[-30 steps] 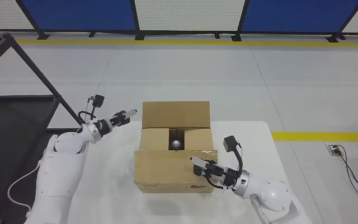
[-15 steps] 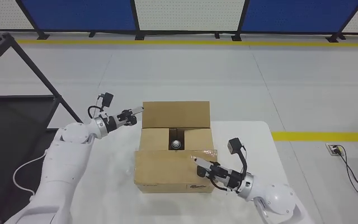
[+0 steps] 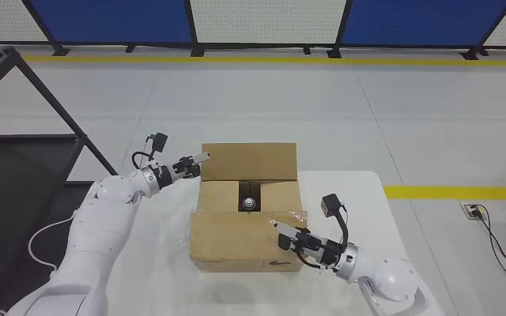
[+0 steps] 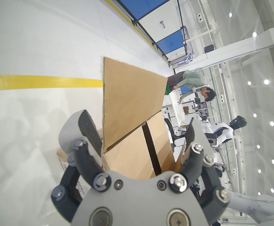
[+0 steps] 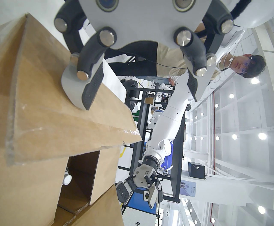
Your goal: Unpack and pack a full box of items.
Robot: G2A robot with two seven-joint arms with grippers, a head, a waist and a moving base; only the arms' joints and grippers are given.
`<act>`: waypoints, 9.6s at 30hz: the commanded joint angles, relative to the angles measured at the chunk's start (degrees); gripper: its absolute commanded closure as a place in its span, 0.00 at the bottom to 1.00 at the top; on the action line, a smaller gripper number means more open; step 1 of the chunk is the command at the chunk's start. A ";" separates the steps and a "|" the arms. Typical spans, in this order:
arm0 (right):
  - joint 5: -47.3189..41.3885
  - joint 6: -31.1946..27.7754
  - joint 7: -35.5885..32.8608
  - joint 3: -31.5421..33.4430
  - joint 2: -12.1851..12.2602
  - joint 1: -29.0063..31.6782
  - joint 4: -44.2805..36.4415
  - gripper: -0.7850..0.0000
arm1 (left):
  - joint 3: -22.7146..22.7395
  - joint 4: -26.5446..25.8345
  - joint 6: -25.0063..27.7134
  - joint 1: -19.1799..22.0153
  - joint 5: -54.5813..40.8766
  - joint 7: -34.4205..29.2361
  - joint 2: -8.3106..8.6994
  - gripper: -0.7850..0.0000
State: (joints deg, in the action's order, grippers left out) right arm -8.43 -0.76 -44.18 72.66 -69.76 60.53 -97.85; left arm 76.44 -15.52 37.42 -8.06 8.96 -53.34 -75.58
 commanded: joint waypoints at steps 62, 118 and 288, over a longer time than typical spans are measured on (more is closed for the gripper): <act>-9.58 1.66 0.07 1.35 0.42 -8.58 11.54 0.00 | -18.87 -38.37 1.50 -17.18 -28.98 -12.04 13.29 0.00; -12.04 3.04 2.19 -1.69 -0.09 -13.82 21.01 0.00 | -14.67 -41.73 17.02 -28.23 -54.13 5.65 21.76 0.00; -12.04 3.04 2.19 -1.69 -0.09 -13.82 21.01 0.00 | 5.79 -65.69 -0.28 -57.31 -64.51 53.33 6.86 0.00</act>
State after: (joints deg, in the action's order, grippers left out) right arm -20.47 2.28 -42.00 70.97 -69.84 46.71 -76.84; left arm 82.07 -81.58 37.37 -65.45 -55.49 0.01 -68.64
